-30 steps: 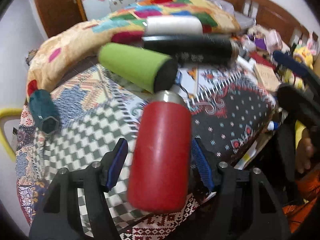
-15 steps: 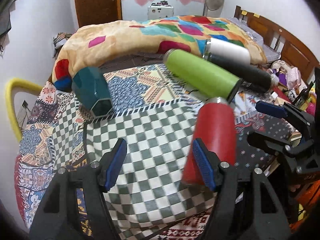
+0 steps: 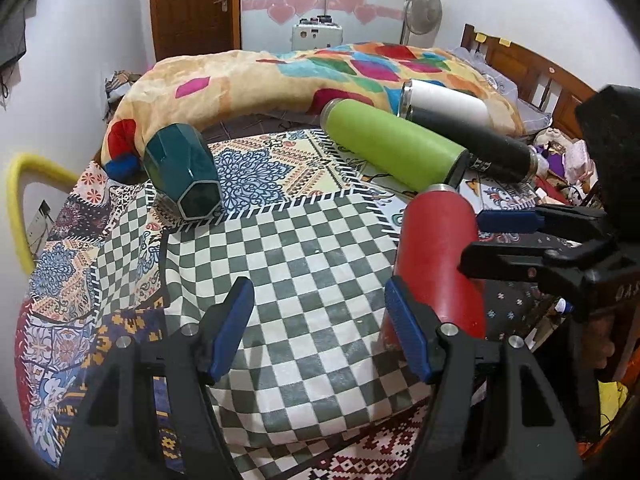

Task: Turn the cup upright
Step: 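Grasp the red bottle with the right gripper while the left gripper releases it, then lower the upright red bottle onto the cloth with the right gripper and open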

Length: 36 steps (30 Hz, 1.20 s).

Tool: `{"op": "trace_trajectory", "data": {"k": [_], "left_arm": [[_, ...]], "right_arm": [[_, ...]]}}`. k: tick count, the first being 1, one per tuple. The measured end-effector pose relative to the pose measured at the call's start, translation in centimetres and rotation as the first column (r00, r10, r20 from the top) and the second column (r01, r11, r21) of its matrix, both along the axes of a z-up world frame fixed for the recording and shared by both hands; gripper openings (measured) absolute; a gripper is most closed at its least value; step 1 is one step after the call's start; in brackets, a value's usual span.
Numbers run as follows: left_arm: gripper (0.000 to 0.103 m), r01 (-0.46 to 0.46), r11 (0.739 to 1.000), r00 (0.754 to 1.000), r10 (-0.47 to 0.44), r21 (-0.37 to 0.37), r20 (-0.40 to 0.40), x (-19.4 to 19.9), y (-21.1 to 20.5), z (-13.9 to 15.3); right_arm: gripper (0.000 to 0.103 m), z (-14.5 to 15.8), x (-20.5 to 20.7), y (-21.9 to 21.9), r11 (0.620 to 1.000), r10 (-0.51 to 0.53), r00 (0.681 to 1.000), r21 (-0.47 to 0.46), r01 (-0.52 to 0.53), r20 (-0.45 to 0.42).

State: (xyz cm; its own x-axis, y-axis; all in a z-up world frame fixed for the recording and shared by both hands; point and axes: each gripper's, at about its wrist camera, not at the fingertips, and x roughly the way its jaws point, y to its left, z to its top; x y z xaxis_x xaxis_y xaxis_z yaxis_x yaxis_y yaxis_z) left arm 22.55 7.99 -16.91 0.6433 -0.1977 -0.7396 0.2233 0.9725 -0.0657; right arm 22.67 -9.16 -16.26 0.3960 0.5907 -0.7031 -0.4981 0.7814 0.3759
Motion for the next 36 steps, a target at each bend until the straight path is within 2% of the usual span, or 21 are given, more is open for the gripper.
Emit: {"op": "trace_trajectory", "data": {"k": [4, 9, 11, 14, 19, 22, 25, 28, 32, 36], "left_arm": [[0.068, 0.029, 0.999, 0.999, -0.029, -0.019, 0.017, -0.4, -0.7, 0.3], [0.068, 0.056, 0.998, 0.998, -0.056, -0.017, 0.000, -0.2, -1.7, -0.3], [0.068, 0.053, 0.999, 0.999, -0.053, 0.006, 0.001, -0.3, -1.9, -0.7], [0.068, 0.058, 0.998, 0.998, -0.058, -0.007, -0.011, -0.5, -1.5, -1.2], [0.068, 0.013, 1.000, 1.000, -0.013, 0.009, -0.004, -1.0, 0.1, -1.2], [0.068, -0.020, 1.000, 1.000, 0.020, 0.006, 0.002, -1.3, 1.0, -0.9], [0.068, -0.037, 0.999, 0.999, 0.037, 0.002, 0.016, -1.7, 1.5, -0.4], [0.068, -0.049, 0.999, 0.998, 0.049, 0.015, 0.050, -2.2, 1.5, 0.4], [0.072, -0.054, 0.999, 0.996, 0.054, -0.008, 0.077, -2.2, 1.4, 1.2], [0.072, -0.055, 0.998, 0.994, 0.059, -0.036, 0.093, -1.9, 0.8, 1.9]], "right_arm": [[0.080, 0.1, 0.7, 0.2, 1.000, 0.015, 0.998, -0.015, -0.016, -0.059], [0.083, -0.3, 1.7, 1.9, 0.995, 0.017, 0.996, -0.092, -0.025, -0.087], [0.084, -0.9, 2.4, 2.5, 0.993, 0.025, 0.993, -0.113, -0.038, -0.114], [0.084, -1.5, 3.1, 3.5, 0.989, 0.046, 0.988, -0.133, -0.066, -0.148], [0.084, -2.6, 4.1, 4.6, 0.987, 0.086, 0.973, -0.117, -0.113, -0.216], [0.078, -2.4, 4.3, 5.4, 0.982, 0.100, 0.973, -0.140, -0.131, -0.208], [0.067, -2.1, 4.1, 5.2, 0.985, 0.116, 0.972, -0.105, -0.139, -0.204], [0.061, -1.0, 3.4, 4.1, 0.989, 0.117, 0.981, -0.074, -0.129, -0.153], [0.061, 1.3, 1.2, 3.2, 0.988, 0.122, 0.993, -0.097, -0.122, -0.010], [0.061, 3.3, -0.7, 2.5, 0.987, 0.123, 0.985, -0.121, -0.108, 0.123]]}}
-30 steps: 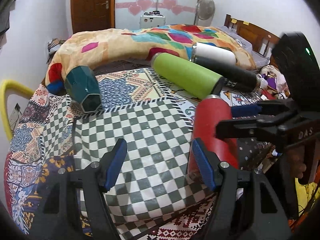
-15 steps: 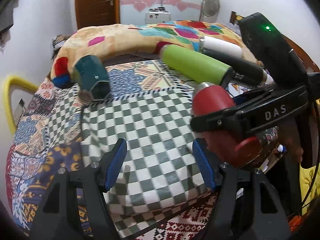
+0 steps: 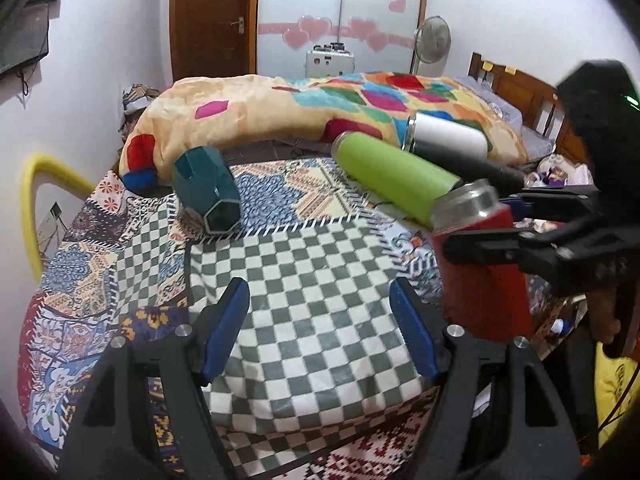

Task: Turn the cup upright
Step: 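Lower the upright red bottle onto the cloth with the right gripper and open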

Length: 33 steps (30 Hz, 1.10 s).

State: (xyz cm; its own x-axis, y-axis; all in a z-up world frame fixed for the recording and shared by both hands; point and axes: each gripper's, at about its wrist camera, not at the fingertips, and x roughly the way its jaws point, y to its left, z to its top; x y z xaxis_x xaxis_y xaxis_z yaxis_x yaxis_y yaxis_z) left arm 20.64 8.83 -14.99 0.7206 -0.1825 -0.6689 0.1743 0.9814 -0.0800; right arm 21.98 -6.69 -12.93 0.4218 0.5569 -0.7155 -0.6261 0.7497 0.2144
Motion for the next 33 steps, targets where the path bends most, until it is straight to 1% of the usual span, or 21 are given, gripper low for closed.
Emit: {"op": "trace_trajectory", "data": {"k": [3, 7, 12, 16, 18, 23, 25, 29, 33], "left_arm": [[0.072, -0.003, 1.000, 1.000, 0.003, -0.014, 0.011, 0.3, -0.4, 0.5], [0.072, -0.005, 1.000, 1.000, 0.006, -0.027, 0.029, 0.6, -0.7, 1.0], [0.073, -0.008, 1.000, 0.999, 0.009, -0.023, 0.051, 0.5, -0.9, 1.5], [0.073, -0.010, 1.000, 0.998, 0.011, -0.015, 0.059, 0.5, -1.0, 1.5], [0.073, -0.013, 1.000, 0.998, 0.014, -0.008, 0.064, 0.5, -1.0, 1.5], [0.075, -0.015, 1.000, 0.997, 0.016, -0.022, 0.078, 0.3, -1.2, 1.6], [0.077, -0.016, 1.000, 0.996, 0.017, -0.014, 0.087, 0.1, -1.3, 1.7], [0.078, -0.025, 1.000, 0.994, 0.027, -0.016, 0.105, -0.4, -1.3, 1.9], [0.080, -0.039, 0.999, 0.992, 0.041, -0.019, 0.123, -0.8, -1.1, 2.4]], "right_arm": [[0.060, 1.1, -1.1, -0.3, 1.000, -0.011, 0.994, -0.017, 0.013, 0.107], [0.060, 1.2, -0.8, -0.3, 0.999, -0.024, 0.987, -0.028, 0.029, 0.160], [0.059, 1.9, 0.1, -0.7, 0.999, -0.046, 0.982, -0.012, 0.049, 0.183], [0.059, 2.1, -0.1, -0.7, 0.998, -0.035, 0.978, -0.039, 0.044, 0.207], [0.059, 1.9, -0.3, -0.7, 0.998, -0.023, 0.978, -0.054, 0.035, 0.208], [0.059, 0.7, -1.1, -0.6, 0.997, -0.008, 0.977, -0.077, 0.025, 0.212], [0.059, 0.5, -1.3, -0.6, 0.997, -0.012, 0.973, -0.070, 0.029, 0.230], [0.059, 0.5, -1.1, -0.8, 0.998, -0.029, 0.971, -0.049, 0.042, 0.237], [0.060, 0.1, -0.5, -0.9, 0.999, -0.044, 0.979, -0.003, 0.045, 0.200]]}}
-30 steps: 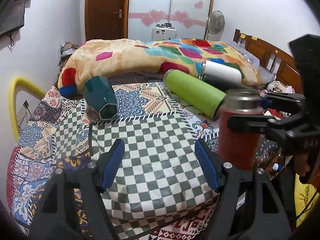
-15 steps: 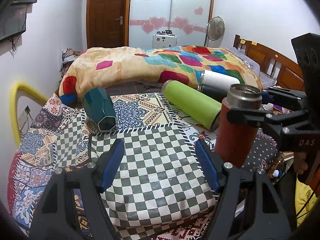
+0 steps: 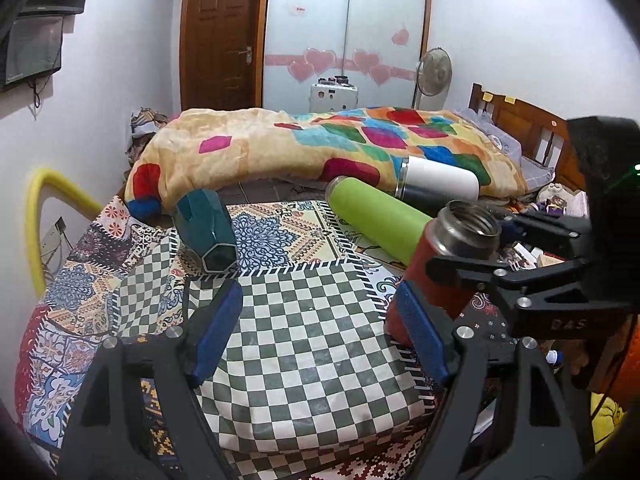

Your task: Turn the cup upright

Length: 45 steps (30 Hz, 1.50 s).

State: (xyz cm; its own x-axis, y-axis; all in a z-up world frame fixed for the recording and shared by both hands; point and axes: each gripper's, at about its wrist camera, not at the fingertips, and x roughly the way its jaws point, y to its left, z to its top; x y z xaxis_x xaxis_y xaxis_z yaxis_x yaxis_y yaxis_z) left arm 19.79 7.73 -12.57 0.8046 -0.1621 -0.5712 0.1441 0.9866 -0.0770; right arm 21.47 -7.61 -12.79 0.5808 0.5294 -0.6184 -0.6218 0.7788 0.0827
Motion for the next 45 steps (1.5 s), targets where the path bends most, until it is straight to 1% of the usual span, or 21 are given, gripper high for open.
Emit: {"op": "trace_trajectory", "data": {"k": [4, 7, 11, 14, 18, 21, 23, 26, 28, 30, 31, 36, 38, 41, 45], "left_arm": [[0.080, -0.015, 1.000, 1.000, 0.015, 0.002, 0.024, -0.7, 0.0, 0.7], [0.080, -0.020, 1.000, 0.999, 0.020, -0.004, 0.045, -1.3, -0.2, 1.5], [0.080, -0.034, 0.999, 0.995, 0.035, -0.017, 0.098, -2.9, -0.8, 3.2], [0.080, -0.043, 0.999, 0.987, 0.046, -0.024, 0.155, -4.6, -1.4, 4.9], [0.080, -0.064, 0.998, 0.965, 0.066, -0.017, 0.252, -7.8, -2.9, 7.6], [0.080, -0.081, 0.997, 0.941, 0.082, -0.016, 0.327, -10.5, -3.9, 9.5], [0.080, -0.085, 0.996, 0.926, 0.087, -0.022, 0.367, -12.1, -4.4, 10.6], [0.082, -0.100, 0.995, 0.902, 0.101, -0.025, 0.419, -14.3, -5.2, 11.6], [0.085, -0.109, 0.994, 0.888, 0.108, -0.025, 0.446, -15.6, -5.6, 12.1], [0.087, -0.116, 0.993, 0.877, 0.114, -0.025, 0.466, -16.7, -5.9, 12.4], [0.089, -0.119, 0.993, 0.873, 0.116, -0.024, 0.475, -17.2, -6.1, 12.5], [0.096, -0.132, 0.991, 0.856, 0.124, -0.019, 0.503, -18.9, -6.7, 13.0], [0.099, -0.136, 0.991, 0.851, 0.126, -0.018, 0.509, -19.5, -6.9, 13.1], [0.102, -0.147, 0.989, 0.848, 0.134, -0.016, 0.513, -19.9, -7.0, 13.1], [0.103, -0.154, 0.988, 0.848, 0.140, -0.014, 0.511, -20.1, -7.1, 12.9]], "right_arm": [[0.062, -0.1, -0.3, -0.1, 1.000, -0.003, 1.000, 0.013, 0.003, -0.009], [0.065, 0.5, -1.6, -0.8, 1.000, -0.019, 1.000, 0.019, 0.018, 0.025], [0.065, 2.4, -3.4, -2.5, 0.997, -0.048, 0.997, 0.067, 0.043, 0.067], [0.065, 5.0, -5.8, -4.6, 0.989, -0.094, 0.986, 0.125, 0.077, 0.138], [0.065, 8.0, -9.1, -6.9, 0.972, -0.162, 0.962, 0.202, 0.118, 0.220], [0.066, 10.1, -12.1, -8.5, 0.953, -0.210, 0.939, 0.270, 0.136, 0.271], [0.071, 11.0, -13.8, -9.3, 0.943, -0.238, 0.924, 0.301, 0.145, 0.301], [0.073, 11.9, -15.7, -9.7, 0.926, -0.280, 0.900, 0.341, 0.162, 0.335], [0.075, 12.1, -16.8, -10.0, 0.918, -0.297, 0.889, 0.360, 0.166, 0.348], [0.079, 12.4, -17.8, -10.2, 0.910, -0.314, 0.878, 0.379, 0.169, 0.361], [0.084, 12.5, -18.1, -10.2, 0.908, -0.319, 0.873, 0.383, 0.170, 0.368], [0.093, 12.6, -19.4, -10.0, 0.904, -0.349, 0.845, 0.384, 0.188, 0.406], [0.103, 12.4, -19.8, -10.0, 0.900, -0.364, 0.832, 0.387, 0.199, 0.418], [0.103, 12.2, -20.1, -10.1, 0.898, -0.382, 0.817, 0.383, 0.218, 0.433], [0.103, 11.9, -20.4, -10.2, 0.901, -0.382, 0.816, 0.373, 0.223, 0.434]]}}
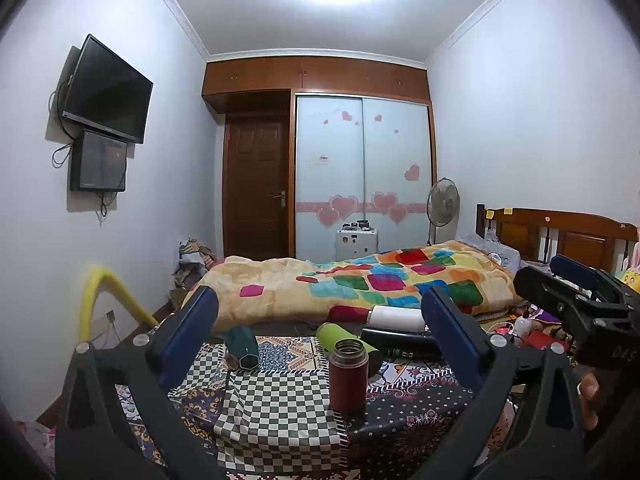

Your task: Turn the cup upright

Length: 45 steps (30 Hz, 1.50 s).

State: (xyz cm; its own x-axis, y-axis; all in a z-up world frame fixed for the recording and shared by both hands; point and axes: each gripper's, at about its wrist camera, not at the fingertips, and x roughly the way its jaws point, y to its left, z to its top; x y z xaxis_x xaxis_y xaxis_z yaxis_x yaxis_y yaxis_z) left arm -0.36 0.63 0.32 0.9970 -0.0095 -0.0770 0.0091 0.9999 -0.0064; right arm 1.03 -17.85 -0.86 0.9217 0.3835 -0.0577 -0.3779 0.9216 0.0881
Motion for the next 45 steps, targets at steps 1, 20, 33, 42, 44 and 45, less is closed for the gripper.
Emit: {"op": "trace_trajectory", "data": {"k": [1, 20, 33, 42, 44, 45], "left_arm": [[0.103, -0.004, 1.000, 1.000, 0.004, 0.002, 0.000, 0.0, -0.1, -0.1], [0.103, -0.009, 1.000, 1.000, 0.009, -0.008, -0.013, 0.4, 0.2, -0.8], [0.103, 0.003, 1.000, 1.000, -0.003, -0.008, -0.011, 0.3, 0.0, -0.8], [0.103, 0.004, 1.000, 1.000, -0.004, -0.010, -0.011, 0.3, -0.1, -0.8], [0.103, 0.004, 1.000, 1.000, -0.004, -0.009, -0.011, 0.4, -0.1, -0.8], [0.103, 0.004, 1.000, 1.000, -0.004, -0.009, -0.012, 0.3, -0.1, -0.8]], "right_arm": [[0.103, 0.0, -0.1, 0.0, 1.000, -0.002, 1.000, -0.004, 0.002, 0.000], [0.103, -0.3, -1.0, -0.1, 1.000, -0.018, 1.000, -0.021, 0.018, 0.007], [0.103, -0.2, -1.1, -0.5, 1.000, -0.026, 1.000, -0.012, 0.026, 0.007], [0.103, 0.0, -1.1, -0.8, 0.999, -0.032, 0.999, -0.002, 0.032, 0.006], [0.103, 0.1, -1.1, -0.8, 0.999, -0.032, 0.999, -0.002, 0.032, 0.007], [0.103, 0.0, -1.2, -0.8, 0.999, -0.032, 0.999, -0.002, 0.032, 0.007]]}}
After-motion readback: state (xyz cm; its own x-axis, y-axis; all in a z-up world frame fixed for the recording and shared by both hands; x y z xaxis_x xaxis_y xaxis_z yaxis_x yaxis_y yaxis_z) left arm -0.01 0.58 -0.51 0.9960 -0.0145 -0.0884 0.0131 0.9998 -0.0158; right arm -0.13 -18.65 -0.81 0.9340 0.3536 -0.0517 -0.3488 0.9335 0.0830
